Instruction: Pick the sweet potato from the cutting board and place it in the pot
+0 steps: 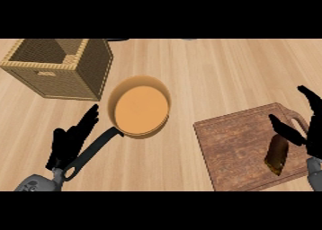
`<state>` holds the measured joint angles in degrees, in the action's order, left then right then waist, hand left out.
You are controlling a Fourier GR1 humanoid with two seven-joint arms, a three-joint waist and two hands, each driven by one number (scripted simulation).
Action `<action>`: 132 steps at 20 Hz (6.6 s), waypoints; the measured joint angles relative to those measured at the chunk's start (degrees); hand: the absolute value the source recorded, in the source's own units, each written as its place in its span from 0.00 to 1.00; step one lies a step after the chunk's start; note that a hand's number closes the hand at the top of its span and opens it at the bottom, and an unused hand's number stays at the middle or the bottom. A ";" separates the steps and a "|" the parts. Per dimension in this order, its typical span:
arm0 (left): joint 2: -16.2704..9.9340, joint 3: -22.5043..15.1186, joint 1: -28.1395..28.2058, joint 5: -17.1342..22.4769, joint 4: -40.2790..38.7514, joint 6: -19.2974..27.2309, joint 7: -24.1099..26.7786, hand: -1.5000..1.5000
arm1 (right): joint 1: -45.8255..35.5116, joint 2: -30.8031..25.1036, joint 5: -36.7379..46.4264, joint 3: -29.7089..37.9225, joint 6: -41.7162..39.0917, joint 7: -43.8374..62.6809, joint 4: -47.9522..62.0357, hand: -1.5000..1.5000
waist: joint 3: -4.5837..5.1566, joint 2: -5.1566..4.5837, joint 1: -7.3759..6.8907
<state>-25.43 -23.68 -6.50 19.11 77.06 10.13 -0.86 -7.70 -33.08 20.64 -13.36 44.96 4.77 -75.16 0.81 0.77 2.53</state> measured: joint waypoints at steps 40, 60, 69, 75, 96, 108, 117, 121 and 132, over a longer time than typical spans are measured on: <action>5.95 4.83 0.96 -3.89 1.00 -6.22 -4.21 0.50 | 15.76 11.01 25.06 5.03 -32.29 53.61 -29.36 0.00 | -0.79 -0.70 -2.18; 9.26 10.44 0.75 -8.23 0.41 -11.04 -5.82 0.50 | 21.55 20.55 5.51 16.92 -21.85 23.05 -17.33 1.00 | -0.75 -0.68 -2.38; 9.98 11.44 1.86 -9.50 1.10 -12.46 -5.60 0.50 | 20.66 19.91 4.58 18.84 -21.06 9.45 -8.54 1.00 | 0.54 -0.05 -2.36; 11.58 11.83 0.24 -10.83 -1.57 -11.88 -4.79 0.50 | 21.62 21.96 0.90 19.07 -21.02 1.02 -8.46 1.00 | 0.57 -0.09 -2.03; 12.56 13.84 1.36 -12.47 0.24 -13.33 -5.94 0.50 | 30.06 26.45 1.01 0.51 -32.75 -14.42 -34.17 1.00 | -0.76 -0.68 -2.23; 12.82 15.10 1.74 -13.10 0.90 -14.58 -6.31 0.50 | 16.80 28.41 25.81 -7.94 -38.56 15.21 -51.62 1.00 | -0.70 -0.75 -2.74; 13.73 15.42 -0.13 -13.79 -0.07 -15.14 -7.25 0.50 | -12.54 32.53 32.22 -9.63 -50.70 38.18 -42.45 1.00 | -0.70 -0.86 -3.34; 13.54 15.80 0.11 -13.66 -0.21 -16.10 -6.95 0.50 | -24.02 32.86 30.34 -9.03 -54.08 44.60 -34.07 1.00 | -0.72 -0.85 -3.54; 14.83 15.14 0.22 -14.79 0.30 -16.04 -6.92 0.50 | -44.09 32.97 31.67 -11.92 -56.88 47.44 -3.36 1.00 | -0.71 -1.03 -4.28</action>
<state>-10.59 -8.55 -6.28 4.33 77.36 -5.91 -7.79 -51.78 -0.11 52.31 -25.29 -11.92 52.21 -78.52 0.09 -0.26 -1.74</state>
